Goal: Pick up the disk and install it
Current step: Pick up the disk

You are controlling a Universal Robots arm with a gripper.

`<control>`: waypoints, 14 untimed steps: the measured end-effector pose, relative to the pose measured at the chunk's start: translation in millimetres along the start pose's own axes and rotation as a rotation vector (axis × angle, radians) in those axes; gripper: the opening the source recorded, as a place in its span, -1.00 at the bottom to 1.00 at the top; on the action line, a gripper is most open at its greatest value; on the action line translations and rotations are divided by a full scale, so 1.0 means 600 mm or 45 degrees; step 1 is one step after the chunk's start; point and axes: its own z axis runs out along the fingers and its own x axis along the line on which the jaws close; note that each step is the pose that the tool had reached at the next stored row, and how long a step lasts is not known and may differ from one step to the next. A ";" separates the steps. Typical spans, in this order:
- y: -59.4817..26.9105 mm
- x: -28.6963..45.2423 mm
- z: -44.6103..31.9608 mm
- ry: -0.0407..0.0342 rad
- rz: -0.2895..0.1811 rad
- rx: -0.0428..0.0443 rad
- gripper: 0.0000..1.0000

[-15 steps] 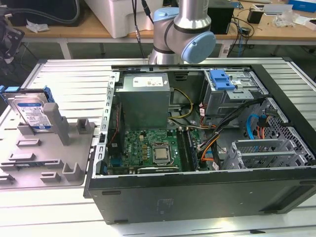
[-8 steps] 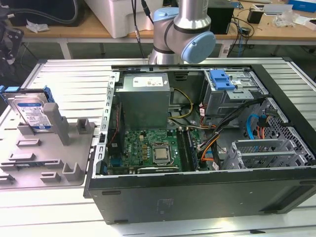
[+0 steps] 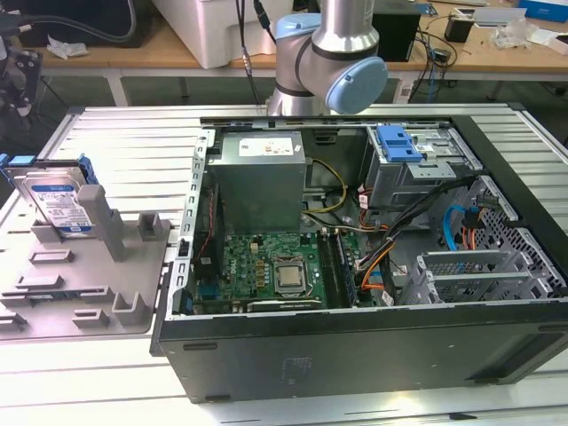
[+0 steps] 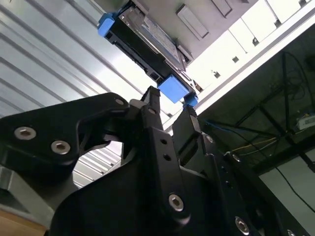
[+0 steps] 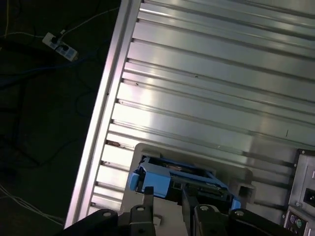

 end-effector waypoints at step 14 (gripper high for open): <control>0.003 0.001 0.004 0.0043 -0.104 0.004 0.11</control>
